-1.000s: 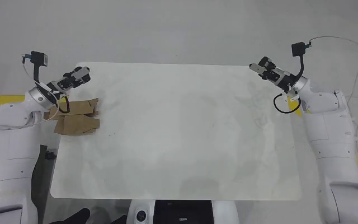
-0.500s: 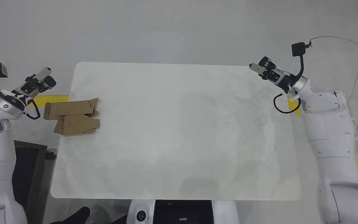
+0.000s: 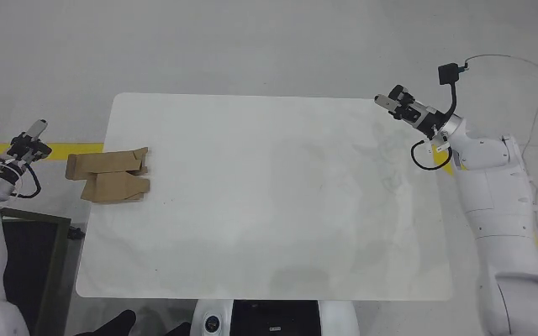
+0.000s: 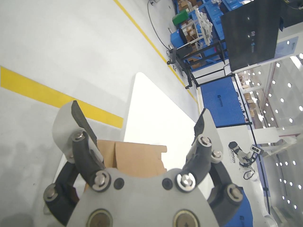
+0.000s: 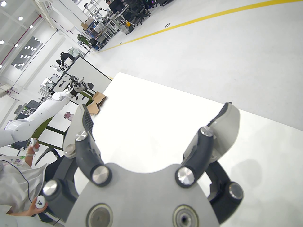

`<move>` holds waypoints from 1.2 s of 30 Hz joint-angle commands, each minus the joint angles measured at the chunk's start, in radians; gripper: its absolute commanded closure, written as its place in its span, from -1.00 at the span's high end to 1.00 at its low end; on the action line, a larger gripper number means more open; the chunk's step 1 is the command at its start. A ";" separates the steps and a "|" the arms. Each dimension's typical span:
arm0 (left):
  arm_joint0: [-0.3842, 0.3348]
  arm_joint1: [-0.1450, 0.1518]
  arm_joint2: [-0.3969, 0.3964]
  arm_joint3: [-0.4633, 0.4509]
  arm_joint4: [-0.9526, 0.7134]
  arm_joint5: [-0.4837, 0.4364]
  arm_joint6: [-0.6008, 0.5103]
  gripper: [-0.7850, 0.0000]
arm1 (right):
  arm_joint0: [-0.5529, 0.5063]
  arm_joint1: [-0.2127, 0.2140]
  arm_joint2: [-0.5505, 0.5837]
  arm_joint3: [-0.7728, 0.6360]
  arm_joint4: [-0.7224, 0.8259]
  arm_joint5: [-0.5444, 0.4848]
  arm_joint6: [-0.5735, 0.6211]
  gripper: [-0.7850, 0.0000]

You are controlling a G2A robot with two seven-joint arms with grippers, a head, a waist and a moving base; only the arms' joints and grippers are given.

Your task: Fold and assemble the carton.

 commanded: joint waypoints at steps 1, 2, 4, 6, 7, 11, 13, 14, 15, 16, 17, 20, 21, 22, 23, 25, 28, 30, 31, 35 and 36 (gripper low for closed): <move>-0.002 0.005 0.004 0.026 0.021 0.014 -0.005 1.00 | 0.000 0.000 0.000 0.000 0.000 0.000 0.000 1.00; -0.004 0.006 0.005 0.039 0.020 0.019 -0.013 1.00 | 0.000 0.000 0.000 0.000 0.000 0.000 0.000 1.00; -0.003 0.008 0.008 0.063 0.015 0.015 -0.023 1.00 | 0.000 0.000 0.000 0.000 0.000 0.000 0.000 1.00; -0.001 0.007 0.013 0.088 0.004 0.020 -0.039 1.00 | 0.000 0.000 0.000 0.000 0.000 0.000 0.000 1.00; -0.001 0.008 0.017 0.096 0.007 0.020 -0.040 1.00 | 0.000 0.000 0.000 0.000 0.000 0.000 0.000 1.00; -0.003 0.000 0.049 0.120 0.009 0.033 -0.080 1.00 | 0.000 0.000 0.000 0.000 0.000 0.000 0.000 1.00; -0.007 -0.005 0.064 0.128 -0.003 0.033 -0.097 1.00 | 0.000 0.000 0.000 0.000 0.000 0.000 0.000 1.00; -0.009 -0.008 0.070 0.131 -0.014 0.031 -0.112 1.00 | 0.000 0.000 0.000 0.000 0.000 0.000 0.000 1.00; -0.011 -0.011 0.074 0.135 -0.023 0.029 -0.120 1.00 | 0.000 0.000 0.000 0.000 0.000 0.000 0.000 1.00; -0.013 -0.012 0.079 0.138 -0.030 0.026 -0.128 1.00 | 0.000 0.000 0.000 0.000 0.000 0.000 0.000 1.00; -0.014 -0.014 0.086 0.139 -0.031 0.024 -0.139 1.00 | 0.000 0.000 0.000 0.000 0.000 0.000 0.000 1.00; -0.021 -0.020 0.098 0.147 -0.057 0.019 -0.164 -0.11 | 0.000 0.000 0.000 0.000 0.000 0.000 0.000 1.00; -0.023 -0.023 0.103 0.150 -0.066 0.019 -0.172 -0.49 | 0.000 0.000 0.000 0.000 0.000 0.000 0.000 1.00; -0.027 -0.025 0.105 0.155 -0.082 0.019 -0.183 -1.00 | 0.000 0.000 0.000 0.000 0.000 0.000 0.000 1.00; -0.030 -0.026 0.107 0.157 -0.091 0.018 -0.191 -1.00 | 0.000 0.000 0.000 0.000 0.000 0.000 0.000 1.00; -0.034 -0.029 0.112 0.162 -0.106 0.013 -0.204 -1.00 | 0.000 0.000 0.000 0.000 0.000 0.000 0.000 1.00; -0.039 -0.031 0.119 0.169 -0.123 0.011 -0.220 -1.00 | 0.000 0.000 0.000 0.000 0.000 0.000 0.000 1.00; -0.041 -0.031 0.122 0.173 -0.134 0.008 -0.231 -1.00 | 0.000 0.000 0.000 0.000 0.000 0.000 0.000 1.00; -0.043 -0.031 0.122 0.175 -0.142 0.007 -0.237 -1.00 | 0.000 0.000 0.000 0.000 0.000 0.000 0.000 1.00; -0.045 -0.029 0.121 0.178 -0.165 0.005 -0.254 -1.00 | 0.000 0.000 0.000 0.000 0.000 0.000 0.000 1.00; -0.046 -0.028 0.120 0.177 -0.169 0.002 -0.257 -1.00 | 0.000 0.000 0.000 0.000 0.000 0.000 0.000 1.00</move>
